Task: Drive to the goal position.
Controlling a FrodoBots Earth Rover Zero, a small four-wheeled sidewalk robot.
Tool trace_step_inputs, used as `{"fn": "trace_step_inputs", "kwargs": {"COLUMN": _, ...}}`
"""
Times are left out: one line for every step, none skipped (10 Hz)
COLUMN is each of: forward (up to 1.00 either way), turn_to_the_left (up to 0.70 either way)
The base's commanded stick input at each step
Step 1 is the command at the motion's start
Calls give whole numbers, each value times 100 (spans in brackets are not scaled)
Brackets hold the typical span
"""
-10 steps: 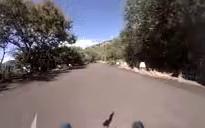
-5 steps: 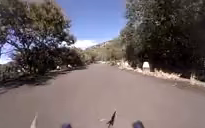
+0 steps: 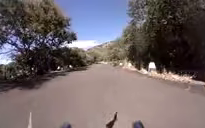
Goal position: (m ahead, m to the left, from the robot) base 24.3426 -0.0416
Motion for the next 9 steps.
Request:
{"fn": "trace_step_inputs", "kwargs": {"forward": 85, "turn_to_the_left": 0}}
{"fn": "trace_step_inputs", "kwargs": {"forward": 85, "turn_to_the_left": 0}}
{"fn": "trace_step_inputs", "kwargs": {"forward": 85, "turn_to_the_left": 0}}
{"fn": "trace_step_inputs", "kwargs": {"forward": 85, "turn_to_the_left": 0}}
{"fn": "trace_step_inputs", "kwargs": {"forward": 85, "turn_to_the_left": 0}}
{"fn": "trace_step_inputs", "kwargs": {"forward": 85, "turn_to_the_left": 0}}
{"fn": "trace_step_inputs", "kwargs": {"forward": 85, "turn_to_the_left": 0}}
{"fn": "trace_step_inputs", "kwargs": {"forward": 85, "turn_to_the_left": 0}}
{"fn": "trace_step_inputs", "kwargs": {"forward": 85, "turn_to_the_left": 0}}
